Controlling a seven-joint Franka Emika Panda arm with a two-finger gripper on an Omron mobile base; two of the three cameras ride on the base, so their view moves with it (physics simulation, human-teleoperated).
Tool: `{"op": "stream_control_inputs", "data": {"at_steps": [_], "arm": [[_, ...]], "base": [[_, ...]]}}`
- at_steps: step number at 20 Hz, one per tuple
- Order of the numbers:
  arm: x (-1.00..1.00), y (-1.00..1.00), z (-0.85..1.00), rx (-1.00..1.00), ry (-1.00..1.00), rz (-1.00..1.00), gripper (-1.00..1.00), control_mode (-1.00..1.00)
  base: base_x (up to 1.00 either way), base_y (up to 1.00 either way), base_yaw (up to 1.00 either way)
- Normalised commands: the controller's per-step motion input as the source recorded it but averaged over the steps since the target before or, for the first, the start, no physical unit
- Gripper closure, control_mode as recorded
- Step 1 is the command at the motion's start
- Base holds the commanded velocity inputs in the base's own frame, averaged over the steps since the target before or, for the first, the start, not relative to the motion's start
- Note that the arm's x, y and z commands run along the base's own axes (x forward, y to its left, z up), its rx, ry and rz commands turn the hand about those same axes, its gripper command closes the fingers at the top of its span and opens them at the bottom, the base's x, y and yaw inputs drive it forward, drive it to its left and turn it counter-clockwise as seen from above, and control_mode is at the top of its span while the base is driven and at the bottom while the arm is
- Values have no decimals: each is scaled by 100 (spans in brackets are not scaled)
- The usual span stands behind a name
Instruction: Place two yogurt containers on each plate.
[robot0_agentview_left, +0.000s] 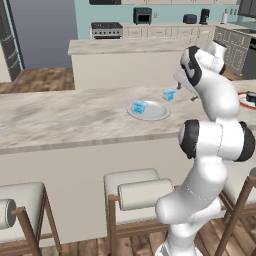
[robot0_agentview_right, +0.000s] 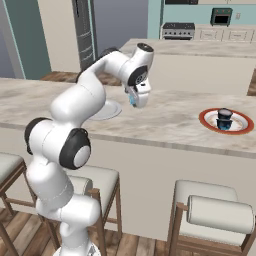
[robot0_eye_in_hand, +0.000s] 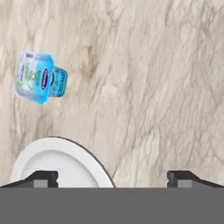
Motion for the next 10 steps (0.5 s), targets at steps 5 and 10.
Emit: {"op": "stream_control_inputs", "data": {"at_steps": [5, 10], "arm": [[53, -15, 0, -5, 11, 0, -100, -100], [62, 11, -3, 0, 3, 3, -100, -100]], "base": [[0, 0, 0], [0, 0, 0]]}}
